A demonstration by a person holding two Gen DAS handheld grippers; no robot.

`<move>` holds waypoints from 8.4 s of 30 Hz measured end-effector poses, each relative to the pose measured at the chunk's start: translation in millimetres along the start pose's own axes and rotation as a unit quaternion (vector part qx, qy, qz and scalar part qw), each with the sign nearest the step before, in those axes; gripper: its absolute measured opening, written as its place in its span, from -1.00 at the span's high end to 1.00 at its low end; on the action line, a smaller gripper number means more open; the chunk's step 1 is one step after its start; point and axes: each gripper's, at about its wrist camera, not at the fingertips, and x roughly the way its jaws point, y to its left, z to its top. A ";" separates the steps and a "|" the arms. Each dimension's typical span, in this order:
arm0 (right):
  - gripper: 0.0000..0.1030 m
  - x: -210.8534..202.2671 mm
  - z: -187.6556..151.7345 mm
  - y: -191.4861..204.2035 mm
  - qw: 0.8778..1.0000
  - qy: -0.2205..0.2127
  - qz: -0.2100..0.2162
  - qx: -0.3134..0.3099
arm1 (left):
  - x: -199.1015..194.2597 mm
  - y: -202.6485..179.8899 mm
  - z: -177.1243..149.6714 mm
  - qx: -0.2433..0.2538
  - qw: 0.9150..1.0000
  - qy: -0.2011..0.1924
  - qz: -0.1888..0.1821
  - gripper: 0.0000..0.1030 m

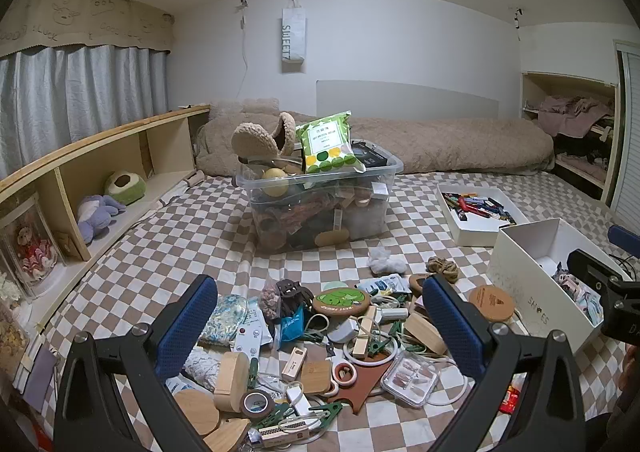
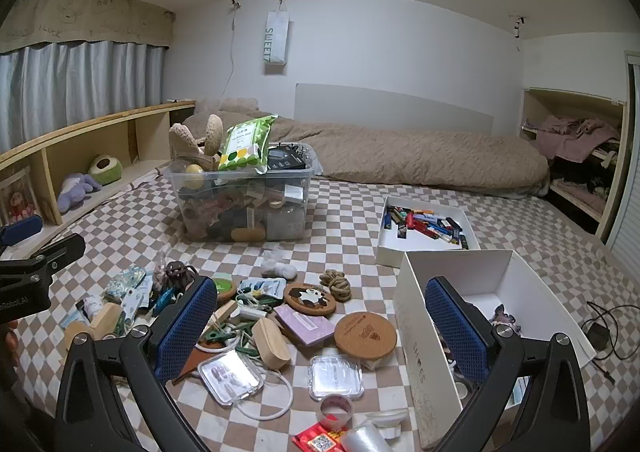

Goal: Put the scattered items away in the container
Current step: 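Move both tools toward the scattered items on the checkered mattress, then lower the right tool over the clear NAIL STUDIO case while the left tool approaches the brown tape roll, then close the right tool on the nail case while the left tool grips the brown tape roll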

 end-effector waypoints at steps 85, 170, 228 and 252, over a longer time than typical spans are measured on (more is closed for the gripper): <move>-1.00 164.5 -108.7 66.9 0.936 0.300 0.165 -0.086 | 107.2 54.2 -62.1 -0.091 0.976 0.194 -0.048 -1.00; -0.52 186.6 -124.7 90.5 0.916 0.298 0.248 -0.100 | 145.4 96.5 -134.9 -0.196 0.922 0.333 -0.007 0.00; -0.12 176.0 -118.0 76.1 0.910 0.306 0.275 -0.060 | 136.7 82.4 -119.1 -0.176 0.940 0.291 0.000 0.13; -0.49 188.5 -131.1 87.1 0.912 0.314 0.253 -0.079 | 127.6 60.6 -109.2 -0.147 0.952 0.269 -0.020 0.13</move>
